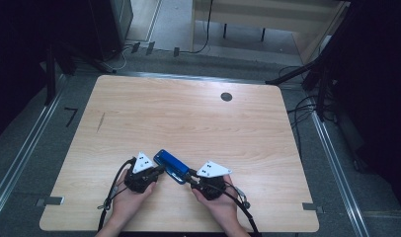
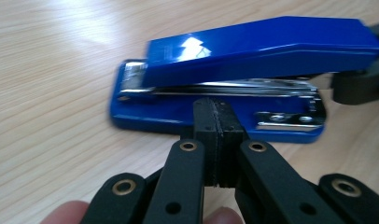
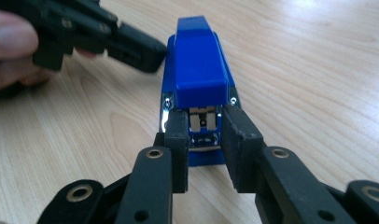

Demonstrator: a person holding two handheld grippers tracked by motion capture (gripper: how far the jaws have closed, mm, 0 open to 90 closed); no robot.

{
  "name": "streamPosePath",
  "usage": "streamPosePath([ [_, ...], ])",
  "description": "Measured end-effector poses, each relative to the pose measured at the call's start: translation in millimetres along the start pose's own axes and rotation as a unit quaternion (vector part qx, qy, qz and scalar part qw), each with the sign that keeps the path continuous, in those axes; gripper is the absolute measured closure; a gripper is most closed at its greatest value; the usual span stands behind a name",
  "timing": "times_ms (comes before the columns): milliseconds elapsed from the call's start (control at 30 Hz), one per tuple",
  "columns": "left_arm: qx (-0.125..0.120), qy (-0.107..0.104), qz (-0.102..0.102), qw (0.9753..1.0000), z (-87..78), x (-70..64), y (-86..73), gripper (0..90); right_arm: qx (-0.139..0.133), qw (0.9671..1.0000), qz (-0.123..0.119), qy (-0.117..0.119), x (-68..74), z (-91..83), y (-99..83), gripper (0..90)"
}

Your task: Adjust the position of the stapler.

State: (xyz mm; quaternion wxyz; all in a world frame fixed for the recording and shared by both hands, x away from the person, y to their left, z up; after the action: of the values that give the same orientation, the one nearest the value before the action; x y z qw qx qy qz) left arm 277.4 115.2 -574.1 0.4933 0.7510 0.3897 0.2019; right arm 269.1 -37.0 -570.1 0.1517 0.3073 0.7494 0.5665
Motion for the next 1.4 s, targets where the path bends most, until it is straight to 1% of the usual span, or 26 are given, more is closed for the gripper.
streamPosePath([
  [33,0.002,-0.003,0.006,1.0000,1.3,-2.1,-0.4,90.0,-0.001,1.0000,0.001,-0.001,0.2,0.1,1.1,74.4],
  [100,0.001,-0.003,0.009,1.0000,2.0,-3.8,-0.3,90.0,-0.002,1.0000,0.000,0.001,0.6,0.5,1.9,75.8],
  [167,0.001,-0.006,0.003,1.0000,2.0,-3.0,-0.2,90.0,-0.003,1.0000,-0.002,0.001,0.7,0.6,2.3,76.3],
  [267,0.006,-0.005,-0.002,1.0000,2.3,-1.5,-0.8,90.0,-0.008,1.0000,-0.003,0.002,0.1,-0.9,4.5,76.7],
  [400,0.011,-0.002,0.002,0.9999,2.9,-1.9,-1.4,90.0,-0.021,0.9998,0.001,0.001,-0.6,-4.1,10.5,78.5],
  [567,0.006,-0.003,0.007,1.0000,3.0,-3.7,-0.6,90.0,-0.022,0.9997,0.004,0.006,0.7,-4.6,13.3,79.5],
  [700,-0.002,-0.005,0.005,1.0000,3.6,-4.1,1.0,89.6,-0.023,0.9997,0.002,0.010,0.4,-4.8,15.2,79.5],
  [767,-0.003,-0.004,0.004,1.0000,4.2,-4.9,1.8,89.1,-0.025,0.9997,0.002,0.009,0.6,-5.1,16.1,79.5],
  [833,-0.006,-0.011,0.005,0.9999,5.4,-6.9,3.1,88.5,-0.025,0.9997,-0.002,0.007,0.7,-5.6,16.5,79.5],
  [900,-0.006,-0.012,0.008,0.9999,7.3,-8.6,3.5,88.0,-0.025,0.9997,-0.001,0.007,1.3,-5.8,16.5,79.5],
  [1033,-0.006,-0.012,0.011,0.9998,7.9,-7.6,3.4,88.1,-0.022,0.9997,-0.001,0.005,1.3,-6.6,15.4,79.3],
  [1100,-0.005,-0.011,0.009,0.9999,7.9,-6.2,3.3,88.0,-0.023,0.9997,-0.002,0.004,1.4,-7.4,15.7,79.4],
  [1167,-0.004,-0.013,0.003,0.9999,7.9,-5.4,3.1,87.7,-0.025,0.9997,-0.001,0.006,1.6,-9.6,16.6,83.8],
  [1233,-0.004,-0.014,0.003,0.9999,8.0,-5.4,3.2,87.6,-0.025,0.9997,-0.003,0.004,1.7,-11.7,16.5,84.8],
  [1300,-0.004,-0.012,0.005,0.9999,8.0,-5.5,3.1,87.7,-0.019,0.9998,-0.004,0.003,1.7,-12.0,14.5,87.0],
  [1367,-0.004,-0.014,0.001,0.9999,8.1,-5.3,3.1,88.1,-0.013,0.9999,-0.001,0.005,1.9,-10.6,12.1,90.0],
  [1400,-0.003,-0.015,0.000,0.9999,8.0,-4.9,3.1,88.2,-0.011,0.9999,0.000,0.006,2.2,-9.8,11.5,90.0],
])
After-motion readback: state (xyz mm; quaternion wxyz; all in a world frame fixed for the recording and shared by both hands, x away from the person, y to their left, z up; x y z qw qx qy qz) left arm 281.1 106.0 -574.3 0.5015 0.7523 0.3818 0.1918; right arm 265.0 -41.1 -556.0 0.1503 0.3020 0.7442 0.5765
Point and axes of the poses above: each handheld gripper's, and its own axes: z roughly forward along the jaws, y roughly out of its top, x roughly to its left, the point moved 7 cm from there along z, roughly forward along the jaws, and after that the axes turned 13 degrees about -x, right-handed, at the moved point
